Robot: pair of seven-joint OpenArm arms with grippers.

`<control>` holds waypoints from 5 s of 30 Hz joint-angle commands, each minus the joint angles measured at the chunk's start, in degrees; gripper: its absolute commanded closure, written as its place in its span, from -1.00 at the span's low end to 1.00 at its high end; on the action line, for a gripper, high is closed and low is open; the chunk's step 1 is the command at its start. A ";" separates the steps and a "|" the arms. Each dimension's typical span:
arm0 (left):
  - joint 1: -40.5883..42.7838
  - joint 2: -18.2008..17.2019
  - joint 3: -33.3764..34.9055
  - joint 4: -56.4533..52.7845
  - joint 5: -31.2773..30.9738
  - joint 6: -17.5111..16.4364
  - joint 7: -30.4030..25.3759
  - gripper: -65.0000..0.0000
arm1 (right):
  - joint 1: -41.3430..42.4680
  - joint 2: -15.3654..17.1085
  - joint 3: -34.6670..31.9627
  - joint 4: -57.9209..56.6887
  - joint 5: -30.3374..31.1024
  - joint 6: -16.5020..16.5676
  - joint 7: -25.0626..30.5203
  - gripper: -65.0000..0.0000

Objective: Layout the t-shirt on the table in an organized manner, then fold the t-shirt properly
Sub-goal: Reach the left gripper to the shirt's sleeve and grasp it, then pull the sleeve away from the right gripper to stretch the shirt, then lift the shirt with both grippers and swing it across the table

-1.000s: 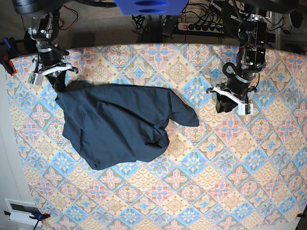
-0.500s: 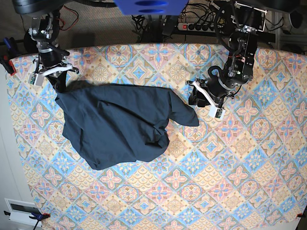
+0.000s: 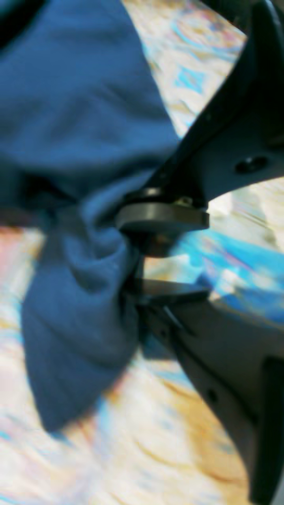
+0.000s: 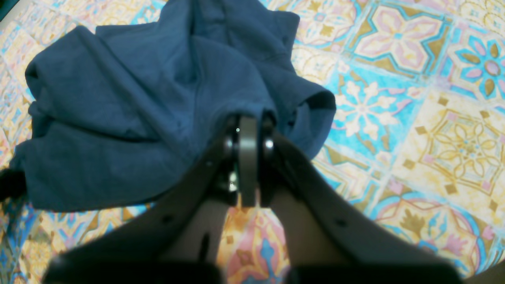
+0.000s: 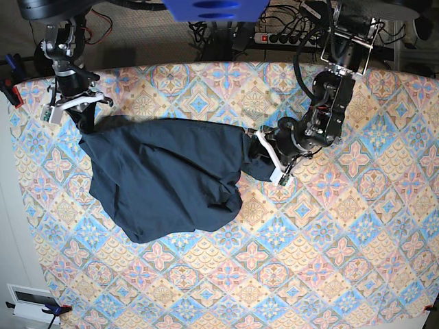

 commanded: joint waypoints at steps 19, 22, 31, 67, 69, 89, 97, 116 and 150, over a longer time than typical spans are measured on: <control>-5.58 -1.66 -19.97 6.02 -11.71 -8.43 -0.05 1.00 | 8.44 0.59 -7.55 0.06 0.08 0.40 -2.25 1.00; -5.14 -6.67 -26.30 8.13 -21.02 -8.52 3.56 1.00 | 12.22 0.59 -10.28 -0.03 -1.06 0.40 -2.25 1.00; 5.50 -20.04 -45.38 13.05 -37.99 -8.52 4.09 1.00 | 24.44 0.59 -22.94 -6.71 -9.50 0.40 -1.90 1.00; 3.04 -1.93 -20.50 1.45 0.69 -7.91 -1.98 0.23 | 34.99 6.31 -17.75 -11.90 -9.32 0.40 0.82 1.00; 3.04 -3.60 -20.85 2.59 2.18 -7.91 -2.07 0.23 | 34.99 6.31 -17.40 -11.90 -9.32 0.40 0.82 1.00; -5.32 -10.54 9.57 -0.05 38.67 -7.99 -8.31 0.23 | 29.01 6.05 -11.07 -8.21 -4.40 0.40 0.82 1.00; -8.48 -7.29 10.98 -5.85 43.77 -7.91 -12.97 0.36 | 26.81 6.05 -9.13 -7.24 -2.73 0.40 0.82 1.00; -13.32 -4.39 -24.10 13.31 36.29 -7.99 -10.16 1.00 | 30.15 6.31 -11.07 -10.41 -2.73 0.40 0.91 1.00; -19.03 -4.30 -1.86 -20.53 26.98 -7.91 -13.58 0.29 | 32.96 6.13 -13.62 -10.32 -2.73 0.40 1.00 1.00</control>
